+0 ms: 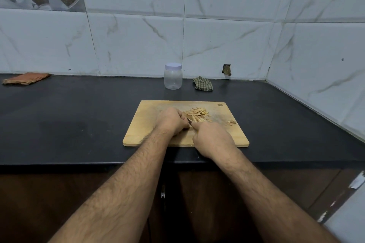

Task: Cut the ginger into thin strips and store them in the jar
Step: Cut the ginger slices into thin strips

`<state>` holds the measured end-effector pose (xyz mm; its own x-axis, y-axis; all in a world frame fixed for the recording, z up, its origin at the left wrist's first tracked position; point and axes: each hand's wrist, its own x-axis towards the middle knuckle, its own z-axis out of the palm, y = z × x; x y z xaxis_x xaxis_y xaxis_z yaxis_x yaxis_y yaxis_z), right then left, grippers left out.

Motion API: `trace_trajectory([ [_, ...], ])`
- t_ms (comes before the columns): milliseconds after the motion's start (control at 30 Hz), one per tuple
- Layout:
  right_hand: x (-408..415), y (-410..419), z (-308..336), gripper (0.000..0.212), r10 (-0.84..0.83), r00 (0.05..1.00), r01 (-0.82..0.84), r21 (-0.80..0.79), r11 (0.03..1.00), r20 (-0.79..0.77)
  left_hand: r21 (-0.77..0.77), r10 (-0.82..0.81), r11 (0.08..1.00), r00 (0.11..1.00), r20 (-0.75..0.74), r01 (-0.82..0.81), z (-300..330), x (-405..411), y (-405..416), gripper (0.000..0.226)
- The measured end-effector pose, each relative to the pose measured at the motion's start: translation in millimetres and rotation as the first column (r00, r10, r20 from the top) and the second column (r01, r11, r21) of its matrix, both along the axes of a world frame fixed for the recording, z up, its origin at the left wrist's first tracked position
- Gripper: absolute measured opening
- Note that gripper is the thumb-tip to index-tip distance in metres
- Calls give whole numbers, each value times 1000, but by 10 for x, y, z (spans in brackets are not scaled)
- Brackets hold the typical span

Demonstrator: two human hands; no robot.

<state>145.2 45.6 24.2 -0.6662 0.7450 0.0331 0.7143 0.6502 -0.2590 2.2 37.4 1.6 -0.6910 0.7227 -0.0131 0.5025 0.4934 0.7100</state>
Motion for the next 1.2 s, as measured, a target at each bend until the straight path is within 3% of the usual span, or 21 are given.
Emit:
trace_trajectory([
  [467, 343, -178, -105, 61, 3, 1000, -3, 13, 1000, -6, -20, 20, 1000, 999, 45, -19, 63, 52, -1, 16],
  [967, 172, -58, 17, 56, -2, 998, 0, -29, 1000, -59, 2, 31, 999, 993, 114, -32, 13, -14, 25, 23],
  [1200, 142, -61, 4, 57, 10, 999, -11, -21, 1000, -34, -39, 27, 999, 995, 100, -23, 57, 7, 59, 9],
])
